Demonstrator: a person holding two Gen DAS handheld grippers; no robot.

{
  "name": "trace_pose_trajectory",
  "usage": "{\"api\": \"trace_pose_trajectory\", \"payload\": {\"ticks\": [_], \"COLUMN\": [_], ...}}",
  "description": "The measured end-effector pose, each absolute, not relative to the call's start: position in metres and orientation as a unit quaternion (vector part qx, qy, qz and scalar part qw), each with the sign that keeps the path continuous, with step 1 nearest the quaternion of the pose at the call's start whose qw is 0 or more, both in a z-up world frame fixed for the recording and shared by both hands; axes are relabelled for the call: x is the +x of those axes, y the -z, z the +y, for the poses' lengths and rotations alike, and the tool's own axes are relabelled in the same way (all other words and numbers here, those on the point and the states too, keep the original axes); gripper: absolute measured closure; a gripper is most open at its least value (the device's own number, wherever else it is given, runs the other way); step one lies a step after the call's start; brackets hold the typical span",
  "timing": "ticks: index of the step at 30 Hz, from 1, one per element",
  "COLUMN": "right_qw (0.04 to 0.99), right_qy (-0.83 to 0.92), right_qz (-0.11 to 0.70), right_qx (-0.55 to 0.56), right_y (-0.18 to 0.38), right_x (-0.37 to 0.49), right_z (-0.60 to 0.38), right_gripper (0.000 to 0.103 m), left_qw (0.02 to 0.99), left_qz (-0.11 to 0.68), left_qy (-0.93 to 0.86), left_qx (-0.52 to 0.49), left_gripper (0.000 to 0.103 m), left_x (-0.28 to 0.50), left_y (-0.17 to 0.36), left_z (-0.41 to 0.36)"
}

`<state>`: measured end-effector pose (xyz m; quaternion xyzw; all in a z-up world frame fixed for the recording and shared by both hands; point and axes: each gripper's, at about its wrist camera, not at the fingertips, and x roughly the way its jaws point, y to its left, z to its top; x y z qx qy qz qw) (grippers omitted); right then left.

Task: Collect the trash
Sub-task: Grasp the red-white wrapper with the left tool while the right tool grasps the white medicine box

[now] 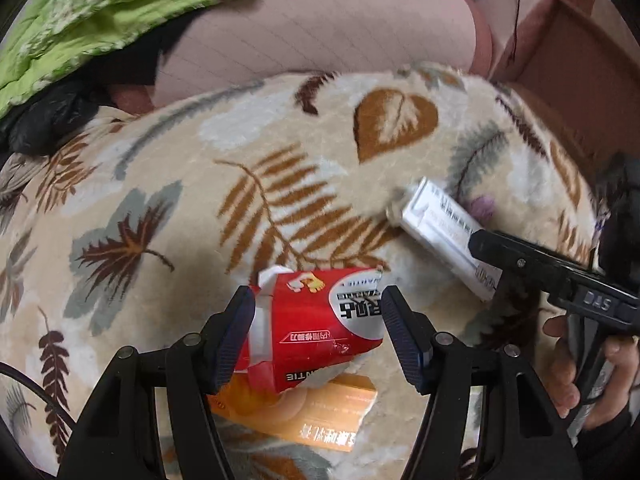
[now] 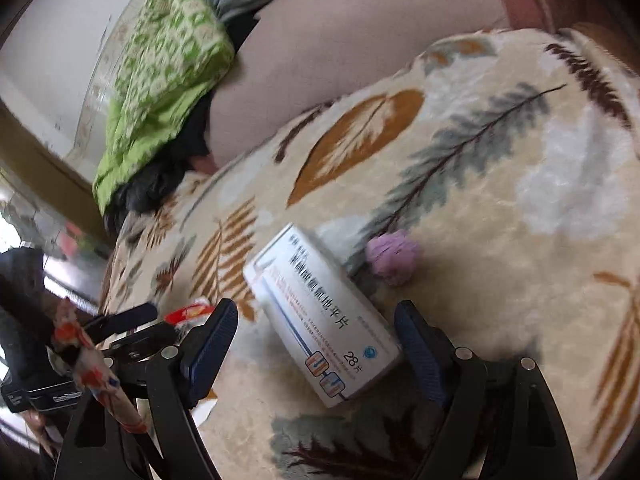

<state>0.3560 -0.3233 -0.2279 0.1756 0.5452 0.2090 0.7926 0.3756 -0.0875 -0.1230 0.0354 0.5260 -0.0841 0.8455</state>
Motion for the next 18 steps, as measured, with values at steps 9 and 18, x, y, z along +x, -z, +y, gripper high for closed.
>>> {"api": "trace_pose_trajectory", "payload": {"ticks": [9,18], "right_qw": [0.799,0.812], "right_qy": [-0.210,-0.154], "right_qz": [0.557,0.557], "right_qx": [0.089,0.080], "right_y": [0.232,0.226], "right_x": [0.338,0.323], "right_z": [-0.294,-0.302], "right_gripper": [0.014,0.069], "left_qw": [0.840,0.845], "left_qz": [0.534,0.529], "left_qy": [0.066,0.072], "left_qx": [0.071,0.029], "left_gripper": [0.037,0.040], "left_x": [0.379,0.383], "left_y": [0.139,0.136], "left_z": [-0.095,-0.081]}}
